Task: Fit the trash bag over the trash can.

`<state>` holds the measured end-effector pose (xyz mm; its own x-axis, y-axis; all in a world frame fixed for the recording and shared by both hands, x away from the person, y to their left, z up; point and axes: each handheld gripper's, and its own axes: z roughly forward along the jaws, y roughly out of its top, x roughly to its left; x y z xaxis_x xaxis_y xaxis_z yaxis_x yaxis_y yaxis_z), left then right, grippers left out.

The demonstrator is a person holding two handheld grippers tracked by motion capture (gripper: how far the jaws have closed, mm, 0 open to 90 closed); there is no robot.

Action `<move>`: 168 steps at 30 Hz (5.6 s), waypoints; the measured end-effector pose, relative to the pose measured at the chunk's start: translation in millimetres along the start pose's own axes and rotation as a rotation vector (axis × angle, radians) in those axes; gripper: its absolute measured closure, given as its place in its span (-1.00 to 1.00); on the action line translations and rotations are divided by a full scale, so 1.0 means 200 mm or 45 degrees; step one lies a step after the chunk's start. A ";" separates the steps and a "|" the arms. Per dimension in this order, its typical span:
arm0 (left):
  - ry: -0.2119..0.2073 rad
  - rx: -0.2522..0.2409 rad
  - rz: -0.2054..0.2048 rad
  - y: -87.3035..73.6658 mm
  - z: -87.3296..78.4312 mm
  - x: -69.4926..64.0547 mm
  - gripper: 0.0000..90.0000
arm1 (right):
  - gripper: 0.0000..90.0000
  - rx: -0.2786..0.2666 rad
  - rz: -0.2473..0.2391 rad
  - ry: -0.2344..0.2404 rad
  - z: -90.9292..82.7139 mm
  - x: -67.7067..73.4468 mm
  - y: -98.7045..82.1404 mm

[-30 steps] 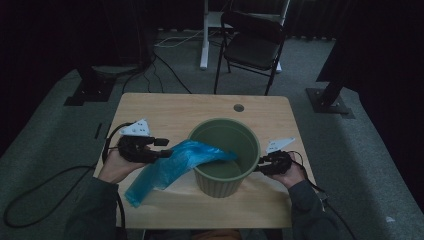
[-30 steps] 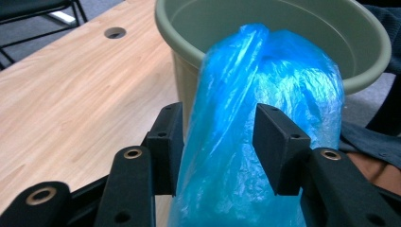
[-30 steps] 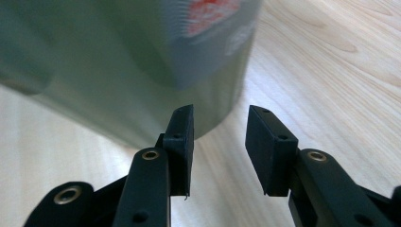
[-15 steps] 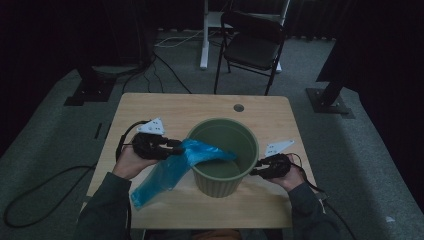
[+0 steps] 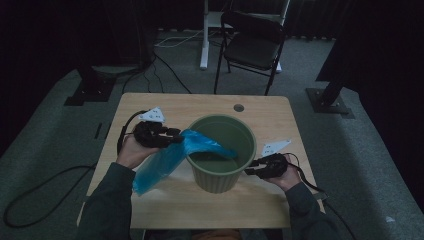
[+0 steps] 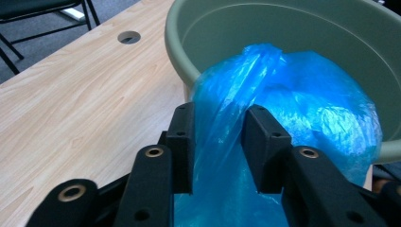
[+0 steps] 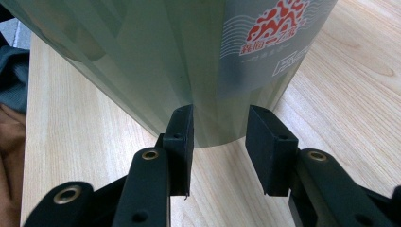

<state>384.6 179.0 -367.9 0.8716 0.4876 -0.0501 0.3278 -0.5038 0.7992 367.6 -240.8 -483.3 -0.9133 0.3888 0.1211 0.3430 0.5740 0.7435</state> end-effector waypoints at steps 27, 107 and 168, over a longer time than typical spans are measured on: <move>0.074 -0.069 -0.112 -0.22 -0.09 0.11 0.06 | 0.37 -0.015 0.037 -0.038 -0.03 -0.04 -0.02; -0.003 -0.051 0.201 0.31 0.12 -0.09 0.99 | 0.59 -0.203 -0.024 -0.257 -0.47 0.04 0.35; 0.159 -0.064 0.089 0.19 0.09 -0.13 0.98 | 0.49 -0.220 -0.118 -0.176 -0.29 0.12 0.63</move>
<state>380.7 134.1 -347.2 0.8384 0.5392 0.0789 0.2467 -0.5047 0.8273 376.6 -201.5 -348.0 -0.8963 0.4420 -0.0350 0.2057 0.4845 0.8503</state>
